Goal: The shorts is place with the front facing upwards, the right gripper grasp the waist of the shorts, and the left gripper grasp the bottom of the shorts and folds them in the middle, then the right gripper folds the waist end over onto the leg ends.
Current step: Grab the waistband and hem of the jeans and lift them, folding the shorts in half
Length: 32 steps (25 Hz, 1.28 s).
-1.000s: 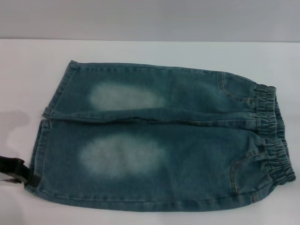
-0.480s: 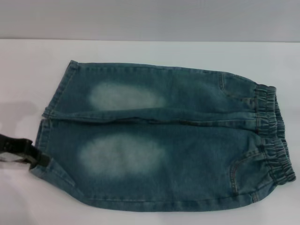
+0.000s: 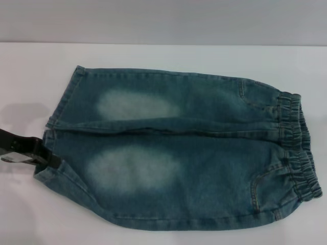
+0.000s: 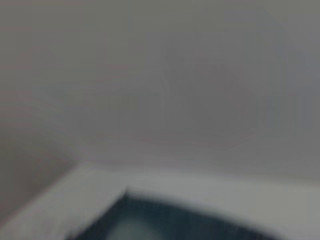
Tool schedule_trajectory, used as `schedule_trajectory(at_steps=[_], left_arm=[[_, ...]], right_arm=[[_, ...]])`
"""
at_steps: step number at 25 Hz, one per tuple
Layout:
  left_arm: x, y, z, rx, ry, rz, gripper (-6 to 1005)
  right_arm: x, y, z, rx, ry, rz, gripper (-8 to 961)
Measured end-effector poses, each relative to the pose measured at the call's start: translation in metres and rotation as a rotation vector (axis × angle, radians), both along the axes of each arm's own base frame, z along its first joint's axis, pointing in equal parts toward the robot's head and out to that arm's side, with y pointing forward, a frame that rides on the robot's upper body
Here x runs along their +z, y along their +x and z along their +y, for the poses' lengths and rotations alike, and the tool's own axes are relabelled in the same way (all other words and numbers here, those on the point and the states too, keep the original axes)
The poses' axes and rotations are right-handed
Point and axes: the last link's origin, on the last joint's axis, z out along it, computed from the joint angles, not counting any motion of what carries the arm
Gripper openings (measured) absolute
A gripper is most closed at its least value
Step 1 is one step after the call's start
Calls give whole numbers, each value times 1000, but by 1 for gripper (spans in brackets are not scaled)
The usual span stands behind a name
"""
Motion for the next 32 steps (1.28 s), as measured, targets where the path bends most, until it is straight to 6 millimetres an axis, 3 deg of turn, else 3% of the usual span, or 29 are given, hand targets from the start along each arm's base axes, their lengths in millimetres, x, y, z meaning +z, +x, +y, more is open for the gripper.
schedule_trajectory(at_steps=[11, 19, 23, 32], left_arm=[[-3, 8, 5, -19, 10, -25, 59], [-5, 10, 9, -28, 34, -38, 63], [-5, 11, 10, -31, 36, -42, 65], [-8, 13, 10, -32, 35, -46, 70]], right_arm=[[-62, -16, 21, -16, -494, -370, 581], [-101, -21, 24, -10, -614, -503, 581], [-110, -22, 26, -11, -647, -560, 581], [-108, -21, 30, -26, -670, -637, 581]])
